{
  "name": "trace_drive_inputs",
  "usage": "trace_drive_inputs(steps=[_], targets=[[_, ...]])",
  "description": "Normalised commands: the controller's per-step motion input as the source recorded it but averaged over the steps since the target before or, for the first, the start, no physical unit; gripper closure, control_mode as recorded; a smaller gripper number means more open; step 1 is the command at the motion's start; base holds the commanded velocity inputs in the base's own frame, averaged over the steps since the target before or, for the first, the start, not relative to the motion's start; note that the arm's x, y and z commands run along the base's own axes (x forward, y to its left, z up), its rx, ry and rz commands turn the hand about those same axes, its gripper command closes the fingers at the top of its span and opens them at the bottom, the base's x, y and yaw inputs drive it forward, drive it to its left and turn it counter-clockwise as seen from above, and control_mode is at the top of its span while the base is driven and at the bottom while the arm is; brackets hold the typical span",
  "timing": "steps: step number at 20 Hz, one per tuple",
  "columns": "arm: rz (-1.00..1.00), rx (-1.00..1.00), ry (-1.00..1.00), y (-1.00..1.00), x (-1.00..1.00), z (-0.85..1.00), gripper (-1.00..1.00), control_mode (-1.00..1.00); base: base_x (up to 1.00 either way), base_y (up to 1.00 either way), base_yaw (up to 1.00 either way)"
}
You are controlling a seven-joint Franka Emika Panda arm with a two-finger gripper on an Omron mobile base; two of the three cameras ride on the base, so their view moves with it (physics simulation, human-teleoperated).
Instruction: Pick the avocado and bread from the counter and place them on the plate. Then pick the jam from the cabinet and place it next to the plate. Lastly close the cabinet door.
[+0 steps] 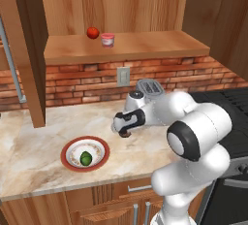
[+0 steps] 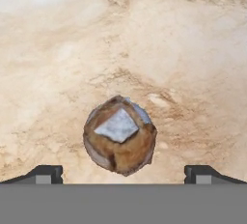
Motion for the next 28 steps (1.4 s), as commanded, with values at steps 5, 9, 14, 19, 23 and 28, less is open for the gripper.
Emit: trace_drive_inputs(steps=[5, 9, 14, 19, 23, 28], targets=[[0.0, -0.01, 0.0, 0.01, 0.25, -0.12, -1.0, -1.0, 0.0, 0.0, 0.0], [0.0, 0.0, 0.04, 0.0, 0.18, -0.29, -1.0, -1.0, 0.0, 0.0, 0.0], [0.0, 0.0, 0.06, 0.0, 0.12, -0.3, -1.0, -1.0, 0.0, 0.0, 0.0], [0.0, 0.0, 0.09, 0.0, 0.08, -0.29, -1.0, -1.0, 0.0, 0.0, 0.0], [0.0, 0.0, 0.2, 0.02, 0.01, -0.29, 1.0, -1.0, 0.0, 0.0, 0.0], [0.0, 0.0, 0.06, 0.0, -0.03, -0.17, 1.0, -1.0, 0.0, 0.0, 0.0]])
